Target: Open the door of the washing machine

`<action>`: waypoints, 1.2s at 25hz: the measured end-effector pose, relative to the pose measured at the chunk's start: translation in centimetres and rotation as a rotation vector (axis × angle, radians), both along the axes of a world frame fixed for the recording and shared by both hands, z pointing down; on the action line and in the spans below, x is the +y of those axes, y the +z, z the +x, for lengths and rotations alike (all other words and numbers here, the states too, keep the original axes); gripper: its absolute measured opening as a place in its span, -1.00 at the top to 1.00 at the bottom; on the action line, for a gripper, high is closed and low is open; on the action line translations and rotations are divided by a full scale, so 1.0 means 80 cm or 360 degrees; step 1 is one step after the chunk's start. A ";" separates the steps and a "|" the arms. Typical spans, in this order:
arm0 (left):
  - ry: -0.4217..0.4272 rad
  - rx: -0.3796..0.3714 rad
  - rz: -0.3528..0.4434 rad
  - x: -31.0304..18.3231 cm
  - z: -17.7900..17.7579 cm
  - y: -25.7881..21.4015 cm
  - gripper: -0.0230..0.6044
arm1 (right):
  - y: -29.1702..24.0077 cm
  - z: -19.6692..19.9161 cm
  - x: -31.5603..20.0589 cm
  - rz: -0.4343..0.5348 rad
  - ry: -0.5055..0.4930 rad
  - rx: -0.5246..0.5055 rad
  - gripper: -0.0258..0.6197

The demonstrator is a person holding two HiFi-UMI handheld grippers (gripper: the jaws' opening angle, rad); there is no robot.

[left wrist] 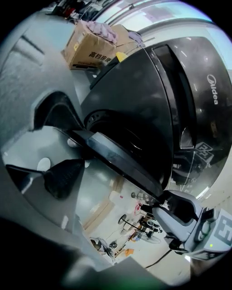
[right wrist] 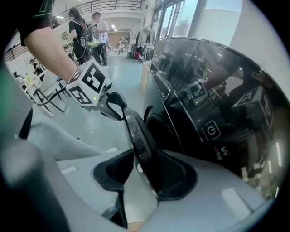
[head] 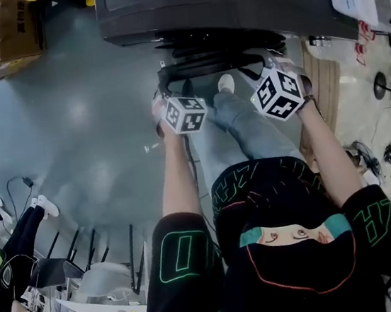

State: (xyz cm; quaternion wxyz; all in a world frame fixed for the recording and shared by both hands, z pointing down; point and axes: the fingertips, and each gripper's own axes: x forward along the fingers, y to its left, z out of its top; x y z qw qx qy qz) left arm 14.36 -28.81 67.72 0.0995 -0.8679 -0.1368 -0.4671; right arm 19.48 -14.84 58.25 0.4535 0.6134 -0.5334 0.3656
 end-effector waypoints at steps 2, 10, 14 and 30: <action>-0.0045 -0.0016 -0.0007 0.007 -0.015 0.002 0.26 | 0.002 -0.009 0.005 -0.0004 -0.0035 -0.0020 0.41; -0.0292 -0.0064 -0.0038 0.038 -0.078 0.004 0.26 | 0.001 -0.049 0.025 0.0031 -0.0264 -0.0056 0.41; -0.0458 -0.0047 -0.0043 0.062 -0.110 0.007 0.25 | 0.004 -0.067 0.041 -0.0014 -0.0450 -0.0087 0.41; -0.0928 -0.0007 -0.0113 0.186 -0.227 0.012 0.27 | 0.013 -0.140 0.120 -0.0166 -0.1028 -0.0023 0.42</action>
